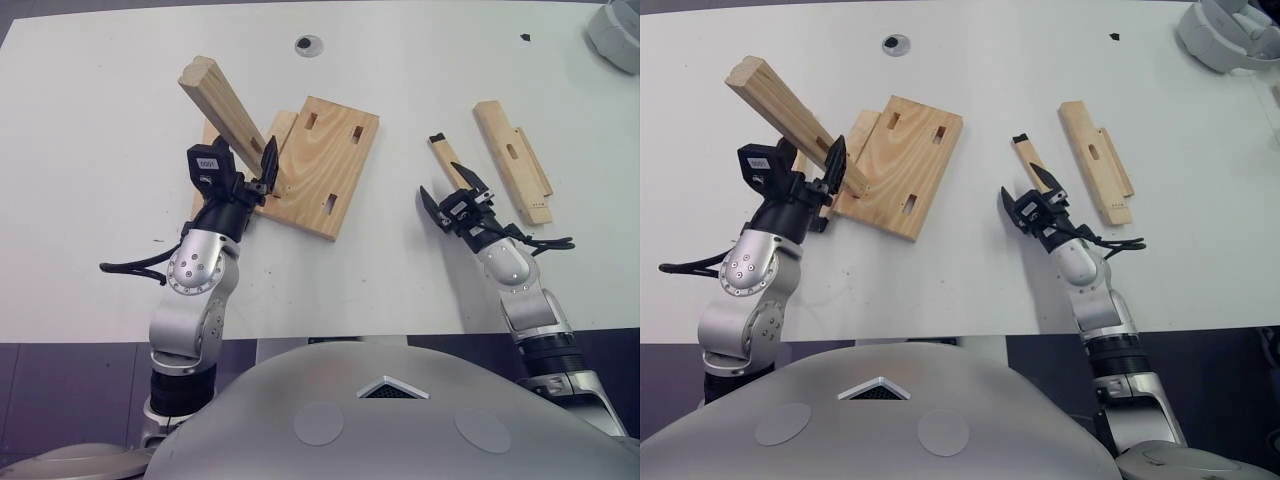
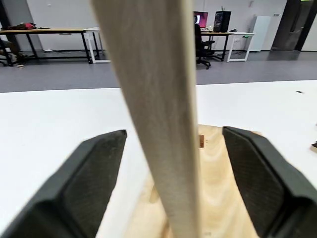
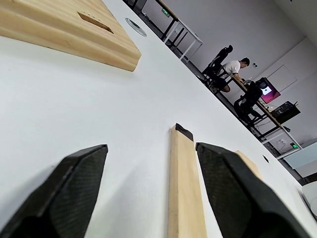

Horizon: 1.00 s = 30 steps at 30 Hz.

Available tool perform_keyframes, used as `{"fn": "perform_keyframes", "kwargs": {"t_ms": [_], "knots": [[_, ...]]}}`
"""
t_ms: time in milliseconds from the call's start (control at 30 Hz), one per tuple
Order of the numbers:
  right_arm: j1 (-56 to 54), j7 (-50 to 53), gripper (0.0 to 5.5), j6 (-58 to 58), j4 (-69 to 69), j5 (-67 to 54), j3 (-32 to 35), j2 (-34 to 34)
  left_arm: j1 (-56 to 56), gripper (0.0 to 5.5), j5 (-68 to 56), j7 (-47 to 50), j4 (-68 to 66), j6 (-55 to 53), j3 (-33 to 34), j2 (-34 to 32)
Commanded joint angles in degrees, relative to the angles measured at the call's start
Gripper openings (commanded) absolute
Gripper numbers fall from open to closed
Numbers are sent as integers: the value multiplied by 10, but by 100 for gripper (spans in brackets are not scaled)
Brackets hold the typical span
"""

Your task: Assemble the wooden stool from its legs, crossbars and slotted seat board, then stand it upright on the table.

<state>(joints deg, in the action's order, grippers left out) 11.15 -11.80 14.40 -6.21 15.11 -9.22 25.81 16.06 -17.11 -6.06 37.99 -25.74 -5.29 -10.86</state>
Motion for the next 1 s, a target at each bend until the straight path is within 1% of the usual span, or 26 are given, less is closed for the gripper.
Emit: {"fn": "perform_keyframes", "kwargs": {"t_ms": [33, 133, 200, 267, 400, 533, 600, 733, 800, 1000], "knots": [[21, -6, 333, -33, -22, 7, -7, -8, -46, 425, -67, -152, -43, 10, 50, -94], [19, -3, 333, -33, -24, 7, -5, -10, -82, 468, -96, -249, -112, 22, 105, -165], [17, -2, 333, -32, -27, 7, -4, -11, -85, 492, -98, -312, -151, 33, 120, -211], [15, 0, 333, -31, -30, 8, -4, -12, -80, 527, -102, -363, -181, 38, 129, -244], [9, 3, 333, -29, -38, 9, -3, -13, -79, 532, -92, -440, -234, 62, 139, -294], [-1, 5, 333, -26, -49, 9, -1, -13, -121, 532, -31, -425, -297, 124, 132, -297], [-5, 7, 333, -25, -54, 9, 0, -14, -132, 532, 12, -407, -315, 160, 108, -287], [-14, 8, 333, -28, -63, 12, 2, -10, -132, 532, 69, -373, -311, 192, 56, -253], [-20, 6, 333, -28, -68, 11, 2, -9, -133, 532, 104, -354, -316, 211, 38, -248], [-21, 5, 333, -26, -70, 10, 3, -7, -147, 532, 130, -330, -335, 223, 33, -240]]}}
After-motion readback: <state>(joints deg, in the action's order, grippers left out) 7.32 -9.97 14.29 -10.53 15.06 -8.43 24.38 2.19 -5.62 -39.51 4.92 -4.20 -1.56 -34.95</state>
